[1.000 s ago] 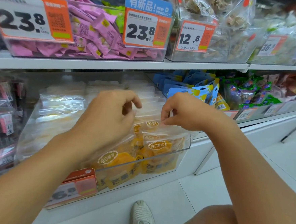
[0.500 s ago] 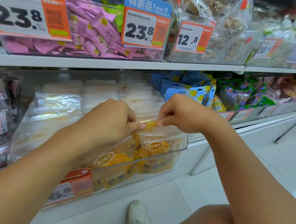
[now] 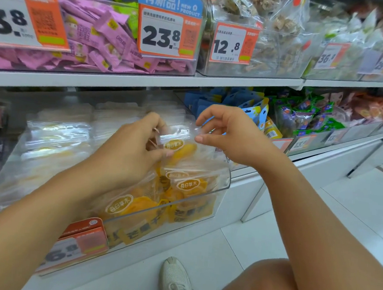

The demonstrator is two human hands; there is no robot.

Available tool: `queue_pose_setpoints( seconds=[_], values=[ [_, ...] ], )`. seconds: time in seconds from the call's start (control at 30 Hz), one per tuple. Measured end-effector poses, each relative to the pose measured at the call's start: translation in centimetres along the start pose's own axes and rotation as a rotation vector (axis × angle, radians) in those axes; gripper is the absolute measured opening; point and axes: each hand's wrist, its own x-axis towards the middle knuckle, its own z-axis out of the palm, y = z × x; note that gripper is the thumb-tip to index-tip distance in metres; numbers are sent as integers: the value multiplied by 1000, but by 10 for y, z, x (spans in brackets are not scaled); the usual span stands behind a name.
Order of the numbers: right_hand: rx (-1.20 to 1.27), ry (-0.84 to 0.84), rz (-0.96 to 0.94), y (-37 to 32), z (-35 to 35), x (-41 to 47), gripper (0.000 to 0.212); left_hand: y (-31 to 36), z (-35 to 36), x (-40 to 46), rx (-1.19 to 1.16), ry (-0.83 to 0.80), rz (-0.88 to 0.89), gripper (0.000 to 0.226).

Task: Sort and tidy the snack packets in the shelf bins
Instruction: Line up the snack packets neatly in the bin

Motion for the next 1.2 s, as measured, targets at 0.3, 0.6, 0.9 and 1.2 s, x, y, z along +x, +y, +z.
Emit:
queue_pose_setpoints(
  seconds=[0.3,0.6,0.9,1.2],
  values=[
    [-151,-39,26,3,-31,-18,10,-5,1,5,113,39,-67,23],
    [-397,-205,-19,-2,-10,-11,6,-3,1,4,83,12,2,15],
    [-260,-99,-43,0,-12,-13,9,-3,-1,14,189,7,-14,24],
    [-622,-264,-20,-10,-7,0,21,-7,-1,10,55,12,-31,17]
  ],
)
